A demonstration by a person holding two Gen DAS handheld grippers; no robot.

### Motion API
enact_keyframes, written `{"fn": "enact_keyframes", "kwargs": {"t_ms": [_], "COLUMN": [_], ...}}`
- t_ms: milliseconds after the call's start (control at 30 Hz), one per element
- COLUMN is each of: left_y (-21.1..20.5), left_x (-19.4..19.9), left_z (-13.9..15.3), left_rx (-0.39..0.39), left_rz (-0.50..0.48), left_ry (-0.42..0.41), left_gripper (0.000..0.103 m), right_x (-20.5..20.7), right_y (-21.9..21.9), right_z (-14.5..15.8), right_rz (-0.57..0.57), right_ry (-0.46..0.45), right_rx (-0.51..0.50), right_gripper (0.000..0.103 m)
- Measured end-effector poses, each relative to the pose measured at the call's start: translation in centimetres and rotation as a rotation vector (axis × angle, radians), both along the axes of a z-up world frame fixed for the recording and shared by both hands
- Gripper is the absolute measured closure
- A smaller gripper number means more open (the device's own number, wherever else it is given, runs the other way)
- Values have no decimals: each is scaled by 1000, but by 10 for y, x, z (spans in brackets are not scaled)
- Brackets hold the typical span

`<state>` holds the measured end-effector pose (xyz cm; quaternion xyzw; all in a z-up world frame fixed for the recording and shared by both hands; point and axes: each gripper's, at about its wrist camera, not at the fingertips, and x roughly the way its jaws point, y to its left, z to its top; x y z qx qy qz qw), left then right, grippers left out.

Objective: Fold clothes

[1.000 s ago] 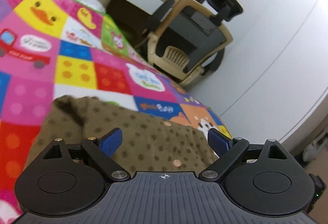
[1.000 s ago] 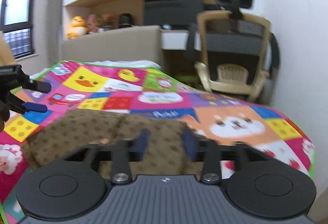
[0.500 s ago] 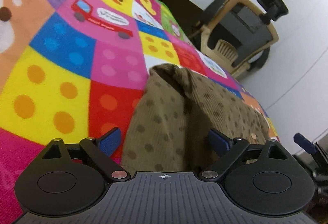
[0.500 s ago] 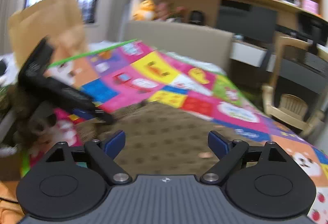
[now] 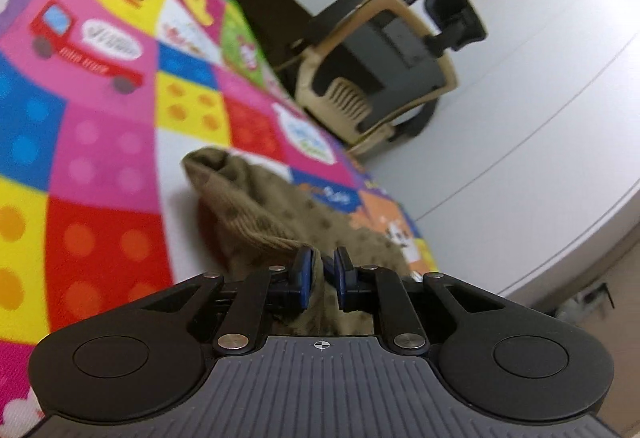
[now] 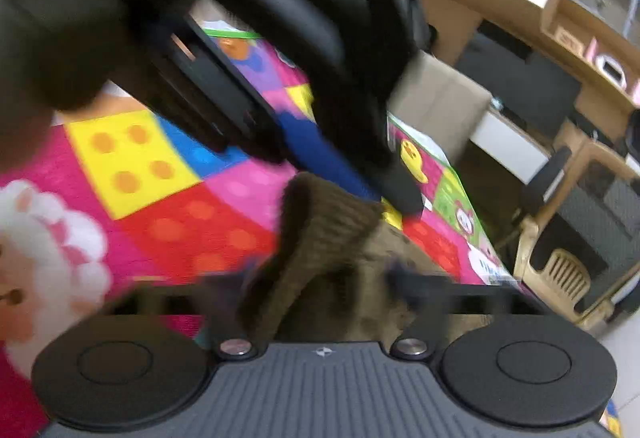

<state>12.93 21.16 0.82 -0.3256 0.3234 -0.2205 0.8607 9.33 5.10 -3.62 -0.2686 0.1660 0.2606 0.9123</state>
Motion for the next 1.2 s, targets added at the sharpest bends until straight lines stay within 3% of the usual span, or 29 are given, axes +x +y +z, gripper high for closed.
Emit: {"fn": "enact_keyframes", "kwargs": {"t_ms": [33, 67, 100, 133, 200, 267, 367, 500, 633, 733, 833, 900, 1000, 1067, 1133, 1200], "left_y": [-2, -4, -7, -8, -12, -16, -26, -56, -104, -145, -176, -189, -198, -200, -202, -204], "left_x": [-1, -2, -3, -6, -11, -16, -15, -2, 21, 33, 32, 32, 33, 33, 34, 33], "left_z": [6, 14, 22, 31, 52, 67, 76, 66, 31, 1, -19, -27, -31, -30, -29, -28], "left_rx": [-2, -6, -10, -9, 25, 42, 32, 63, 112, 203, 344, 435, 498, 523, 543, 546], "left_rz": [-4, -5, -6, -1, 35, 76, 84, 38, -49, -135, -183, -192, -198, -204, -211, -221], "left_ry": [-20, -49, -80, -118, -198, -248, -263, -212, -113, -40, -18, -26, -47, -60, -73, -75], "left_gripper": [87, 85, 70, 41, 24, 22, 10, 9, 9, 9, 9, 9, 9, 9, 9, 9], "right_x": [4, 8, 12, 12, 11, 12, 13, 15, 19, 20, 18, 17, 14, 6, 9, 20], "right_y": [-8, -16, -24, -38, -75, -121, -200, -281, -315, -321, -321, -320, -322, -325, -322, -317], "right_z": [5, 10, 15, 25, 46, 65, 73, 42, 3, -14, -11, -6, 22, 49, 71, 88], "right_rz": [-17, -35, -53, -80, -146, -232, -385, -549, -600, -608, -578, -553, -501, -462, -411, -361], "right_ry": [12, 23, 30, 2, -39, -72, -65, 77, 221, 257, 269, 274, 238, 153, 86, 52], "right_rx": [37, 75, 113, 157, 246, 326, 412, 456, 445, 420, 395, 377, 411, 455, 500, 536], "right_gripper": [87, 89, 90, 91, 93, 93, 93, 93, 93, 93, 89, 82, 59, 31, 24, 24]}}
